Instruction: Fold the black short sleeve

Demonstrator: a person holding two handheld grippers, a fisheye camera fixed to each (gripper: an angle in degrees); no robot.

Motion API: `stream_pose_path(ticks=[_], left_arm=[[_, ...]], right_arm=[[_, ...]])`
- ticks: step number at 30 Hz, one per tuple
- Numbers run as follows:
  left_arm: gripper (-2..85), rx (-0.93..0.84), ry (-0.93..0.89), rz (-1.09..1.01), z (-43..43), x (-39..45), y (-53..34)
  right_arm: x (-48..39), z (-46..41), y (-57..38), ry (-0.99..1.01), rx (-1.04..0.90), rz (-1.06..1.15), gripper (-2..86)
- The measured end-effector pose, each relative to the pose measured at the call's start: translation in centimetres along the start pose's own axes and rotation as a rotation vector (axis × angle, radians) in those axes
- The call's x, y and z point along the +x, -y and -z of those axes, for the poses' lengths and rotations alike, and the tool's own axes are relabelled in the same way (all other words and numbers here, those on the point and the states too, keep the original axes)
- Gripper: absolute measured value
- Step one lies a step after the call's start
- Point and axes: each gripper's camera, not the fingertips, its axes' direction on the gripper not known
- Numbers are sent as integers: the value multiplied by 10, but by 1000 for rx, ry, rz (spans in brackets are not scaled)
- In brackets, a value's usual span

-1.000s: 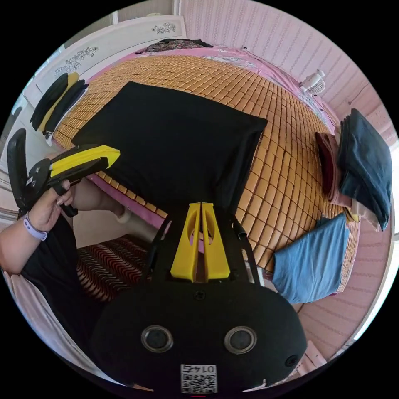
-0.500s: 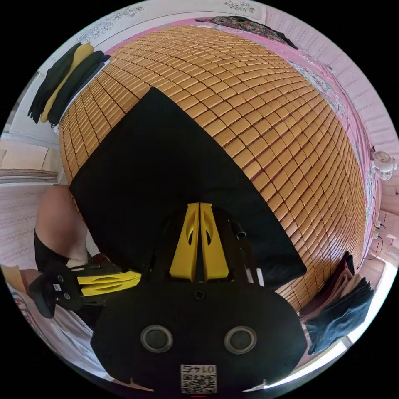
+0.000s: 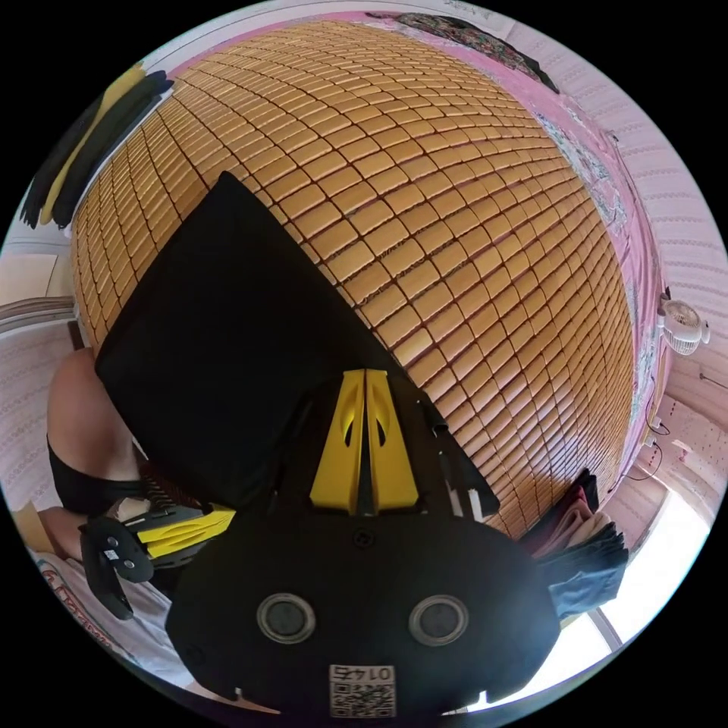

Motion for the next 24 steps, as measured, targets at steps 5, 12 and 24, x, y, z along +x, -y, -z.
stream_pose_path(ticks=[5,12,24], left_arm=[[-10,3,-5,-10,-2,1,1],[0,217,-143,-47,25,3,0],[130,263,-269,-229,21,55,-2]], right_arm=[[17,18,2,-26,-36,16,-9],[80,63,-125,249,263,-223,-7],[119,16,-386,462,243,-661,91]])
